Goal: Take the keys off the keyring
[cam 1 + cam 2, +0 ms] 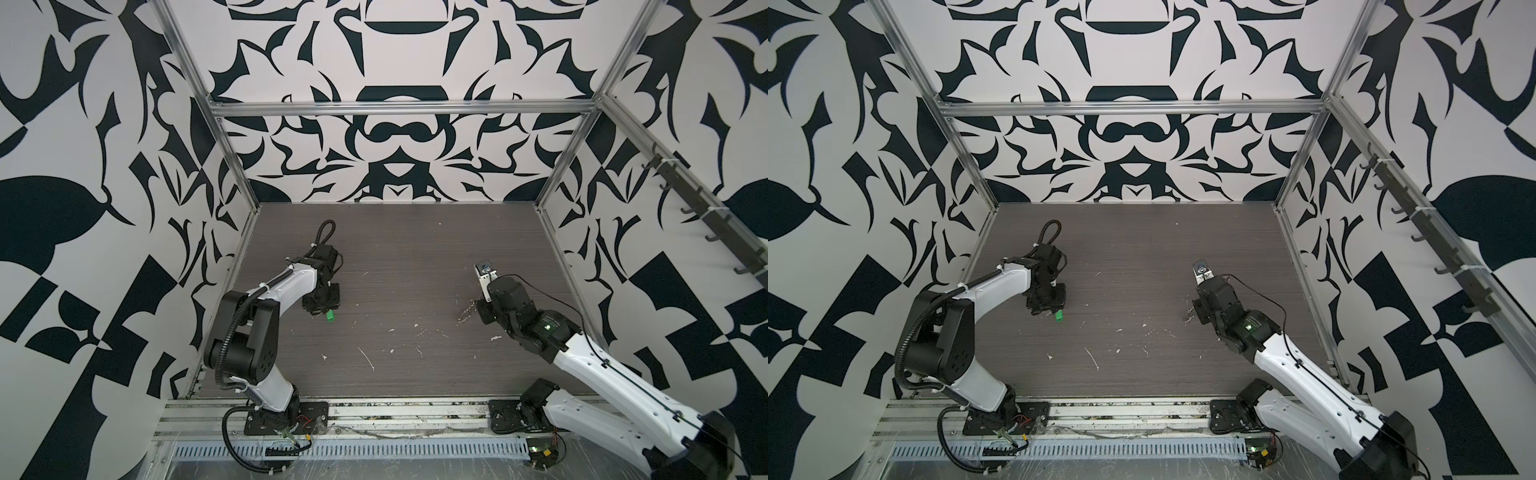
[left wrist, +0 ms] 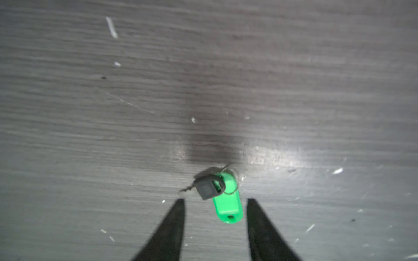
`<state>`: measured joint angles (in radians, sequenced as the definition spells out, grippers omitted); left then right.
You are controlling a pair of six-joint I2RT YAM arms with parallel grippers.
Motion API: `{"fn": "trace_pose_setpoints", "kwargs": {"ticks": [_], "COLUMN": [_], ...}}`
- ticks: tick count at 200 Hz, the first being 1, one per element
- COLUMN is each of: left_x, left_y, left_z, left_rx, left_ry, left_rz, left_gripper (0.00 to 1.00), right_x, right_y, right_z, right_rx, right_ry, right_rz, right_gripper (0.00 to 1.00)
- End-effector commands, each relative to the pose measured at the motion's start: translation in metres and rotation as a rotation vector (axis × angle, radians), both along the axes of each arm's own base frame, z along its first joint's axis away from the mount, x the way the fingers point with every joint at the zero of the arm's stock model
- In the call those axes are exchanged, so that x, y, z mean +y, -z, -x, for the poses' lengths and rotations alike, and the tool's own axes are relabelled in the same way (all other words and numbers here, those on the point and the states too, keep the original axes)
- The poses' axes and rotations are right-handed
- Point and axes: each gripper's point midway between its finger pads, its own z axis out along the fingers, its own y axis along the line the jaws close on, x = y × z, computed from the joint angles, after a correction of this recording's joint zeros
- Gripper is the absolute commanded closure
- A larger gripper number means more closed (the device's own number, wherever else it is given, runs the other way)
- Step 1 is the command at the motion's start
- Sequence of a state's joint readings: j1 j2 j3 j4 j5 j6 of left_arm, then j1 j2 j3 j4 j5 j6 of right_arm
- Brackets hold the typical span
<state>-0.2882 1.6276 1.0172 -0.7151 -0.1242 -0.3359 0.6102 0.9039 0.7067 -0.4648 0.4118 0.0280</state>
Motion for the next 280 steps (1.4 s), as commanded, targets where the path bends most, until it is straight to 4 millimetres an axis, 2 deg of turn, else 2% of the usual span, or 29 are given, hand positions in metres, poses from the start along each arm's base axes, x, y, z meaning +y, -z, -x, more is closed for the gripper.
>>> {"fn": "trace_pose_setpoints", "kwargs": {"ticks": [1, 28, 59, 73, 91, 95, 112, 129, 147, 160, 175, 185, 191, 198, 213, 218, 237, 251, 261, 280], "left_x": [-0.003, -0.005, -0.006, -0.006, -0.007, -0.006, -0.01, -0.011, -0.01, -0.009, -0.008, -0.005, -0.002, 0.002, 0.009, 0.011, 0.016, 0.021, 0.031, 0.05], "left_y": [-0.028, -0.061, -0.081, -0.085, -0.086, -0.086, -0.086, -0.085, -0.085, -0.087, -0.091, -0.095, -0.098, -0.101, -0.116, -0.125, -0.151, -0.158, -0.16, -0.152], "left_z": [-0.015, -0.022, -0.022, -0.021, -0.019, -0.018, -0.018, -0.017, -0.018, -0.019, -0.021, -0.024, -0.027, -0.031, -0.045, -0.047, -0.055, -0.052, -0.051, -0.05], "left_rx": [-0.076, -0.176, -0.23, -0.232, -0.228, -0.227, -0.232, -0.233, -0.252, -0.265, -0.286, -0.311, -0.341, -0.38, -0.542, -0.62, -0.931, -1.102, -1.151, -1.138], "left_ry": [-0.004, -0.006, -0.01, -0.009, -0.007, -0.008, 0.0, 0.004, 0.001, 0.0, 0.001, 0.002, -0.002, -0.008, -0.004, -0.003, 0.021, 0.046, 0.024, -0.015], "left_rz": [0.026, 0.053, 0.084, 0.088, 0.092, 0.093, 0.111, 0.122, 0.118, 0.118, 0.115, 0.1, 0.09, 0.079, 0.059, 0.061, 0.079, 0.066, 0.033, -0.055], "left_gripper": [0.36, 0.25, 0.21, 0.19, 0.16, 0.11, 0.07, 0.04, 0.01, 0.01, 0.01, 0.0, 0.01, 0.01, 0.01, 0.01, 0.0, 0.01, 0.0, 0.01], "right_x": [0.011, 0.018, 0.031, 0.037, 0.047, 0.05, 0.056, 0.07, 0.071, 0.07, 0.069, 0.067, 0.064, 0.058, 0.04, 0.025, -0.028, -0.066, -0.082, -0.104], "right_y": [-0.02, -0.004, 0.017, 0.028, 0.053, 0.059, 0.08, 0.1, 0.118, 0.124, 0.112, 0.091, 0.077, 0.063, 0.033, 0.027, 0.022, 0.02, 0.024, 0.031], "right_z": [-0.012, -0.018, -0.038, -0.052, -0.072, -0.076, -0.094, -0.1, -0.101, -0.101, -0.099, -0.098, -0.098, -0.097, -0.097, -0.099, -0.103, -0.102, -0.099, -0.093], "right_rx": [-0.033, 0.031, 0.109, 0.154, 0.237, 0.254, 0.317, 0.405, 0.462, 0.487, 0.493, 0.45, 0.415, 0.374, 0.258, 0.212, 0.087, -0.011, -0.078, -0.163], "right_ry": [-0.009, -0.014, -0.029, -0.029, -0.033, -0.034, -0.029, -0.066, -0.063, -0.058, -0.051, -0.041, -0.039, -0.027, 0.016, 0.068, 0.235, 0.345, 0.379, 0.429], "right_rz": [-0.038, -0.026, -0.011, -0.006, -0.004, -0.003, 0.01, -0.008, 0.007, 0.008, -0.002, -0.019, -0.028, -0.029, -0.06, -0.06, -0.181, -0.252, -0.241, -0.162], "right_gripper": [1.0, 1.0, 1.0, 1.0, 1.0, 1.0, 1.0, 1.0, 1.0, 1.0, 0.6, 0.25, 0.11, 0.03, 0.01, 0.01, 0.01, 0.01, 0.01, 0.0]}}
